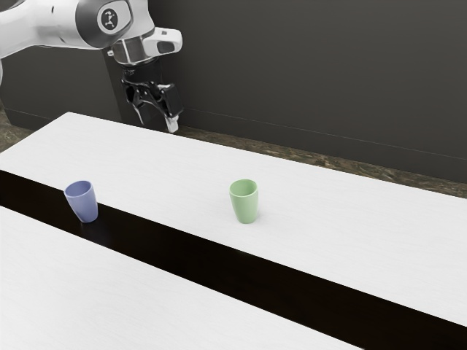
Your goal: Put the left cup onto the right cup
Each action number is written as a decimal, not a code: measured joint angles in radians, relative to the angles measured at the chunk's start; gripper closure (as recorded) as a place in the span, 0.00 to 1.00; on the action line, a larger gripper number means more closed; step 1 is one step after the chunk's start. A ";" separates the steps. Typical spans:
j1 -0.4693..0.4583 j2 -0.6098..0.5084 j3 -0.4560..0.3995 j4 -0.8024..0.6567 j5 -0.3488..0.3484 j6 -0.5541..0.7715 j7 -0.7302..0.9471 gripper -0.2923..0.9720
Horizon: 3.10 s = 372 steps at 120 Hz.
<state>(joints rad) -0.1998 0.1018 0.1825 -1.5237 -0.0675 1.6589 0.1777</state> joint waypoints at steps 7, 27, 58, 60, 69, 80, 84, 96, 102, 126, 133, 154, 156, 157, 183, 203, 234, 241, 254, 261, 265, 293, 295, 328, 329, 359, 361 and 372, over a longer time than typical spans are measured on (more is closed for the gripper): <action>0.000 0.001 0.000 0.000 0.000 0.001 0.001 0.23; 0.000 0.001 0.000 -0.001 0.000 0.004 0.003 0.23; 0.001 -0.003 0.000 -0.010 0.000 0.001 0.005 0.23; 0.001 -0.005 0.000 -0.013 0.000 0.000 0.005 0.23; 0.001 -0.017 0.000 -0.042 0.000 -0.001 0.005 0.23; -0.014 -0.051 0.030 -0.102 0.001 0.006 0.006 0.23; -0.015 -0.067 0.041 -0.126 0.001 0.009 0.006 0.23; -0.009 -0.095 0.071 -0.177 0.004 0.017 0.006 0.23; -0.005 -0.106 0.085 -0.202 0.006 0.019 0.006 0.23; 0.045 -0.128 0.117 -0.268 0.026 0.021 0.011 0.23; 0.066 -0.126 0.118 -0.274 0.044 0.019 0.013 0.23; 0.081 -0.108 0.165 -0.280 0.071 0.027 0.029 0.23; 0.081 -0.107 0.170 -0.283 0.072 0.030 0.031 0.23; 0.082 -0.107 0.173 -0.285 0.072 0.032 0.032 0.23; 0.138 -0.082 0.191 -0.306 0.079 0.098 0.069 0.23; 0.173 -0.050 0.192 -0.307 0.080 0.156 0.107 0.23; 0.150 0.021 0.204 -0.305 0.072 0.247 0.161 0.23; 0.154 0.030 0.207 -0.305 0.068 0.261 0.170 0.23; 0.171 0.048 0.214 -0.305 0.063 0.282 0.185 0.23; 0.182 0.059 0.215 -0.305 0.060 0.291 0.192 0.23; 0.188 0.066 0.215 -0.305 0.058 0.296 0.196 0.23; 0.222 0.107 0.216 -0.299 0.054 0.323 0.219 0.23; 0.223 0.113 0.216 -0.298 0.054 0.326 0.221 0.23; 0.244 0.166 0.215 -0.286 0.023 0.374 0.248 0.23; 0.244 0.168 0.215 -0.285 0.022 0.375 0.249 0.23; 0.246 0.219 0.215 -0.263 -0.009 0.404 0.265 0.23; 0.247 0.221 0.215 -0.263 -0.010 0.407 0.266 0.23; 0.257 0.235 0.215 -0.261 -0.017 0.427 0.272 0.23</action>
<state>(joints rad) 0.0571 0.3371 0.3973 -1.7847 -0.0842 2.0857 0.4493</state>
